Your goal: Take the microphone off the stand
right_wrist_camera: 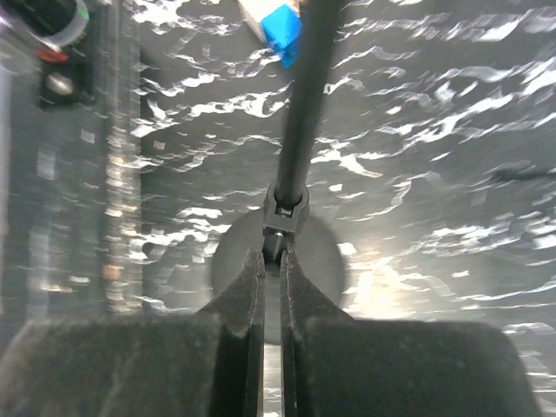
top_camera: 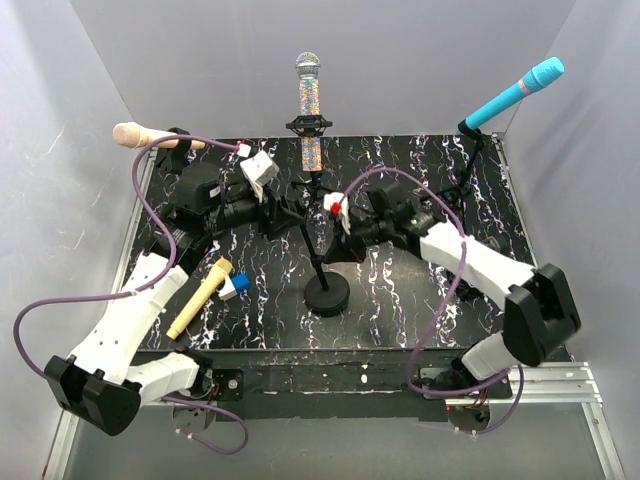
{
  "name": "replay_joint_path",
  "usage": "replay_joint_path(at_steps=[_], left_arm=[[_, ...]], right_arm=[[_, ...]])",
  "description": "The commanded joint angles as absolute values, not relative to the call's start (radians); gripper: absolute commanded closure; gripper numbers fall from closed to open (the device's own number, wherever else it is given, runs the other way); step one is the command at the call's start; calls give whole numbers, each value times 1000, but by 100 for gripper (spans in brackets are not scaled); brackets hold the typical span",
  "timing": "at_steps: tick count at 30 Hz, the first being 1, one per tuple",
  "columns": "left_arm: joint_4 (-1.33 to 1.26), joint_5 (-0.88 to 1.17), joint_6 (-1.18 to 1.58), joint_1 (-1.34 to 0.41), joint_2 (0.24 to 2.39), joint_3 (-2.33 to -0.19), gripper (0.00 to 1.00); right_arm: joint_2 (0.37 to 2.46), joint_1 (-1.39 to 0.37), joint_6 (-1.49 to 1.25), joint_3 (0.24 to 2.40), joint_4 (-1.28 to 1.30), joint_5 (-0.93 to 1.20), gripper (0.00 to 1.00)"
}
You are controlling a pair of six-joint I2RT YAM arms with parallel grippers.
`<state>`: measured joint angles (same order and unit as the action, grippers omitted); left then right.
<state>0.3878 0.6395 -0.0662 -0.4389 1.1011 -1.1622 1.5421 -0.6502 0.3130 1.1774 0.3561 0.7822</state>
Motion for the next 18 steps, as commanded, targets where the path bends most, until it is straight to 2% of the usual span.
replay_joint_path(at_steps=[1,3,5,7,9,10,12,14,15,18], left_arm=[[370,630,-57,-430,1130,-1198,92],[364,644,-63,-430,1134,-1198,91],[371,643,-75,-426,1137,-1200,92],[386,640,-83,-422,1143,-1213,92],[399,638,-86,-419,1152,-1223,92],[406,640,-83,-419,1160,-1229,92],[414,644,-86,-417,1167,-1244,92],[419,650,-94,-417,1175,-1255,92],[417,652,-100,-417,1178,-1255,92],[416,657,-112,-417,1177,-1256,91]], right_arm=[[1378,-722,791,966,-105,510,99],[1330,-758,1034,823,-342,433,99],[1316,-775,1249,682,-612,449,99],[1321,-776,1336,580,-821,474,99],[1296,-778,1309,517,-888,479,99],[1251,-778,1280,512,-826,476,96],[1148,-775,1199,561,-538,456,65],[1088,-764,1058,653,-215,453,45],[1077,-756,952,691,-137,436,38],[1092,-720,641,809,85,426,37]])
